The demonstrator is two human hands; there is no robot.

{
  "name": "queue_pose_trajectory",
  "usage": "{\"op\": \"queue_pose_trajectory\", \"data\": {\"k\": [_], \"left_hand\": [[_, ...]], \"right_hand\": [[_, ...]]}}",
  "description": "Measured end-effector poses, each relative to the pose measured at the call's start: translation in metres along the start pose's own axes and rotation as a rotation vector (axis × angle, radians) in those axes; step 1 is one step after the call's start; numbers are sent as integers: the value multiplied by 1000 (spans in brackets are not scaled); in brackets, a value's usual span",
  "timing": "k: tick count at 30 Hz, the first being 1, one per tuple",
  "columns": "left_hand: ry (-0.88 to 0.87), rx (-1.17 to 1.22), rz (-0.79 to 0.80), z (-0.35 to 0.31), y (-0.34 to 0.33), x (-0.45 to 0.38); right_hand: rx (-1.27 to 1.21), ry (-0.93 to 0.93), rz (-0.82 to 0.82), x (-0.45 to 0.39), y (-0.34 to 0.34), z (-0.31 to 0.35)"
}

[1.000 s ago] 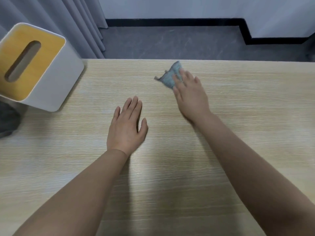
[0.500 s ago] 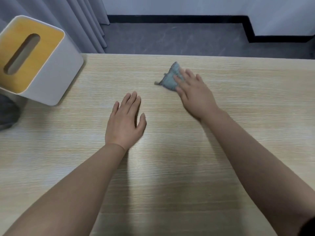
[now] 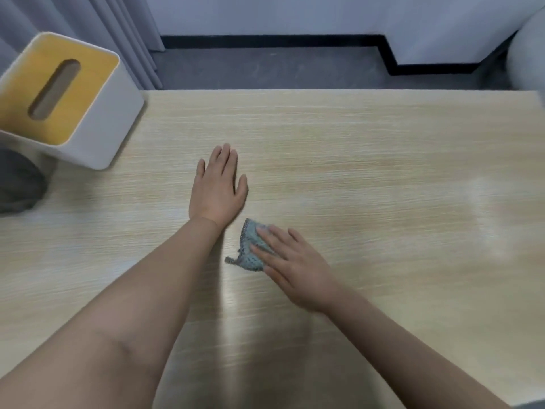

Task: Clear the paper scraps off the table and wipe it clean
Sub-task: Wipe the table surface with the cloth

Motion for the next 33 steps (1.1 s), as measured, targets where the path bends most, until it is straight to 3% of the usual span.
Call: {"op": "queue_pose_trajectory", "data": {"k": [6, 13, 19, 22, 26, 30, 33], "left_hand": [[-22, 19, 110, -9, -2, 22], [-4, 17, 78, -39, -16, 114], [90, -51, 72, -53, -28, 137], [100, -43, 68, -53, -28, 135], [101, -33, 61, -54, -27, 135], [100, -32, 50, -54, -27, 135], [106, -42, 56, -54, -27, 136]], "right_hand": [[86, 123, 16, 13, -5, -6], [10, -178, 4, -73, 35, -82], [11, -386, -30, -113, 50, -114], [12, -293, -33, -86, 39, -88], [22, 4, 4, -3, 12, -41], [92, 197, 67, 23, 0, -40], [105, 131, 51, -15, 16, -65]]}}
Point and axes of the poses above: each hand's wrist, its own x-axis away from the middle knuckle, its own y-axis out of the back of the hand, z = x × y, the point moved 6 cm from there along -x, towards the middle knuckle, and after that the axes turned 15 degrees about -y, right-handed, at the moved point
